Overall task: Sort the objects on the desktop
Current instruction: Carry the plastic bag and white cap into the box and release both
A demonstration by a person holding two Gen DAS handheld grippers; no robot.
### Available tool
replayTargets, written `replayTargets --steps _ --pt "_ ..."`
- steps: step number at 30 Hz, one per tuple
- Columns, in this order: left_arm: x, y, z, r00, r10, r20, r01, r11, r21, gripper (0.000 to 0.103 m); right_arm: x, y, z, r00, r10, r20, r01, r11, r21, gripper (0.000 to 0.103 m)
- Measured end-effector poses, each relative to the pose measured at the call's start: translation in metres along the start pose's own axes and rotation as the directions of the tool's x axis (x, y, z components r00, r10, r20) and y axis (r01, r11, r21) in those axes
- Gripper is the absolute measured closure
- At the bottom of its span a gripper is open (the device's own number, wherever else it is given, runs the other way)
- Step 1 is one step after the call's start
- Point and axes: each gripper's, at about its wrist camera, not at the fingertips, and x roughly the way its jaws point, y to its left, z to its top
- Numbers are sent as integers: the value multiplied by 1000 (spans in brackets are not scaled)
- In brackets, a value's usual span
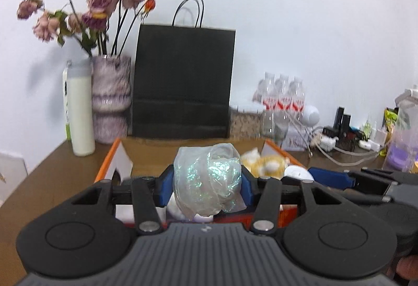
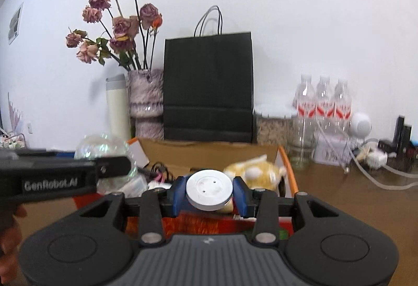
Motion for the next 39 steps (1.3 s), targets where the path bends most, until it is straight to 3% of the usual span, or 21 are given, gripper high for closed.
replayTargets --steps 12,19,35,38,39 --pt "60 5 6 999 36 -21 -36 999 -6 52 53 -18 6 999 19 -30 -19 1000 -4 65" --pt "87 4 -2 998 39 -46 -36 998 47 52 79 -29 0 998 19 -62 -21 999 -26 65" --pt "111 6 -12 995 65 -70 -57 992 110 51 96 -42 -4 997 18 -72 -21 999 -35 65" --pt "109 6 -12 996 73 -58 -66 992 111 45 95 -40 -4 997 21 -72 -23 999 -35 65" --pt "108 6 -11 995 82 -50 -76 991 109 37 94 -40 -3 998 19 -68 -21 999 -34 64"
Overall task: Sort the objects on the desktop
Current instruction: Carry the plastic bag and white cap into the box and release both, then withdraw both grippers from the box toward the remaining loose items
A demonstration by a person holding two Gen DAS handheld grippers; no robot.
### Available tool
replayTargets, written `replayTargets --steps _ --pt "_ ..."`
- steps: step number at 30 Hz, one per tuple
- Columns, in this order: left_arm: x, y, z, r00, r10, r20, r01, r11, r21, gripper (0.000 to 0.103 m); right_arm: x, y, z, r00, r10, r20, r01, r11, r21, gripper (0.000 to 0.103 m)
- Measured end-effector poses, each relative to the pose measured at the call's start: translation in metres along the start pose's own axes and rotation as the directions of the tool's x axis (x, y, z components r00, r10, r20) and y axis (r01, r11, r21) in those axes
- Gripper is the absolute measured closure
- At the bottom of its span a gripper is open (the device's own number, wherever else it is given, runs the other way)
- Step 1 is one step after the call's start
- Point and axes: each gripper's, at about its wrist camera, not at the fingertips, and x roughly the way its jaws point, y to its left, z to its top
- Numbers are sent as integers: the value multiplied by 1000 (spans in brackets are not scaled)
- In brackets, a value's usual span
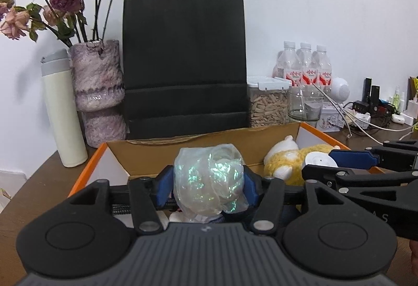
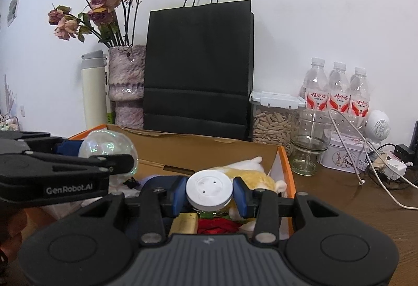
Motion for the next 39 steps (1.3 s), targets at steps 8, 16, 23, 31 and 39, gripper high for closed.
replayTargets --steps 8,16,23,31,39 --pt "-14 11 0 986 119 114 -110 991 -82 0 -8 -5 1 997 -49 63 46 998 43 9" --pt "-14 9 0 985 130 112 -122 990 -77 0 -10 0 1 994 -71 80 70 997 17 1" --pt "-19 9 -2 983 134 129 -123 988 -91 0 -14 0 0 992 -81 92 80 997 17 1" --pt "-34 9 -8 980 133 150 -122 989 -81 0 -26 5 -4 989 -96 113 94 995 22 1" --pt "-61 7 -22 975 133 178 -125 991 -55 0 -47 10 -15 988 -108 110 105 994 33 0"
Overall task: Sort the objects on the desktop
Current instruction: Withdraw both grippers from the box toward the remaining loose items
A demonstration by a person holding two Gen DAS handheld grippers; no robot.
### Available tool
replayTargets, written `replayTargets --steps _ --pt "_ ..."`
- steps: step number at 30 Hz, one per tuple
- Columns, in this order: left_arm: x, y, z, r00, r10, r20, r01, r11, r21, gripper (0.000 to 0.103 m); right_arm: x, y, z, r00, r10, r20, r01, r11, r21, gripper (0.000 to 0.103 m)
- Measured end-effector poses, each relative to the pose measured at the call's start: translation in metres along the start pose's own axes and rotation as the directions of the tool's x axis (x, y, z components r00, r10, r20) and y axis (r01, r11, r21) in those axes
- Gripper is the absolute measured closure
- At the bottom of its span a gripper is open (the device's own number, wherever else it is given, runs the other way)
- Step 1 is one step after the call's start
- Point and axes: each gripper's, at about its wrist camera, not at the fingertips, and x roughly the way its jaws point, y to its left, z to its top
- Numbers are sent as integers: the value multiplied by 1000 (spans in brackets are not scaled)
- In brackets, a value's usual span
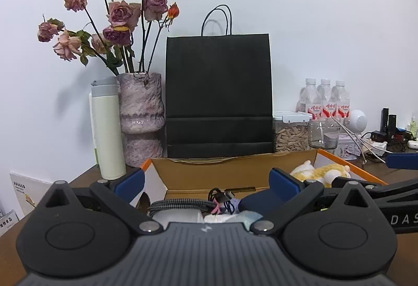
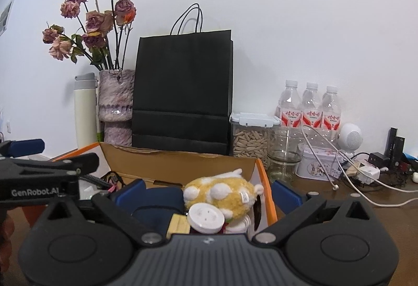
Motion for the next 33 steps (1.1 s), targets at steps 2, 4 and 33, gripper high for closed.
replayTargets --steps 2,4,33 --pt "-6 0 -2 1000 -2 -2 2 1000 6 0 -5 2 -4 1000 -4 -7 4 1000 2 0" --pt "-12 -1 -5 1000 5 -10 -5 1000 17 0 -10 4 -7 1000 -4 -13 4 1000 -3 0" --pt "-97 39 -30 984 16 -177 -27 998 -59 0 -94 33 -45 973 131 -190 -149 985 -86 0"
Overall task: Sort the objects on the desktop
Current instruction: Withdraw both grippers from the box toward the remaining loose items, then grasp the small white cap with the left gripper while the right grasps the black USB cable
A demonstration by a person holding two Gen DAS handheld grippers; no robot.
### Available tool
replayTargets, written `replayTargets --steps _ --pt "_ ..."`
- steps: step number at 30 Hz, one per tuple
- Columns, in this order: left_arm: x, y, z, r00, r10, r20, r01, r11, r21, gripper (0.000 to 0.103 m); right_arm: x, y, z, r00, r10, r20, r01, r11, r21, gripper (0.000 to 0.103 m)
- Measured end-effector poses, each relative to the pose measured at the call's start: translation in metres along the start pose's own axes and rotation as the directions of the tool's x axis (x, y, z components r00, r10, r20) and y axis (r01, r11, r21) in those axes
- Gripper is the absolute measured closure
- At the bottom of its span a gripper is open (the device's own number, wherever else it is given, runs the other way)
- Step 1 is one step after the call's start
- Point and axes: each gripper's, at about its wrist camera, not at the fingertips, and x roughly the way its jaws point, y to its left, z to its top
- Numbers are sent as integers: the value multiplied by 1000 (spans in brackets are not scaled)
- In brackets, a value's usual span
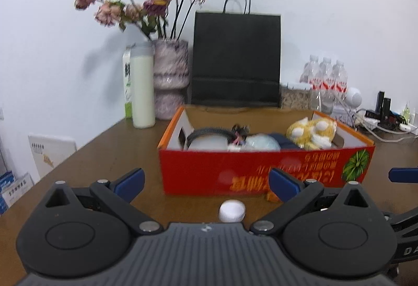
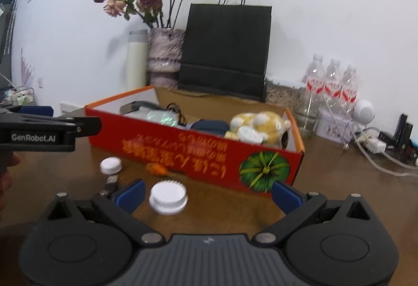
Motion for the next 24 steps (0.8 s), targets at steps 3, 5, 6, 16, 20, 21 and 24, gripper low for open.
replayTargets --steps 3,5,6,16,20,21,24 --pt "-6 8 -6 999 -13 -43 13 1000 -1 0 -5 2 -5 999 22 -29 -22 1000 21 0" --pt "-9 11 -11 997 -15 -71 16 1000 16 0 -7 2 -8 999 30 -45 -29 999 39 0" --pt "-10 12 -14 996 -17 -83 20 999 26 0 -7 1 -9 998 36 -54 -33 998 49 0" --pt "-14 22 -26 981 -17 -193 33 996 78 0 -7 15 -13 981 118 -153 -100 988 117 3" --pt "-18 28 -27 980 -5 -197 23 996 87 0 3 36 -7 974 147 -174 -136 988 75 16" --pt "-19 30 -27 980 0 -199 18 996 89 0 6 41 -5 971 159 -180 -149 986 70 19" --pt "-18 38 -27 978 17 -209 2 996 89 0 21 56 3 966 171 -196 -164 985 49 30"
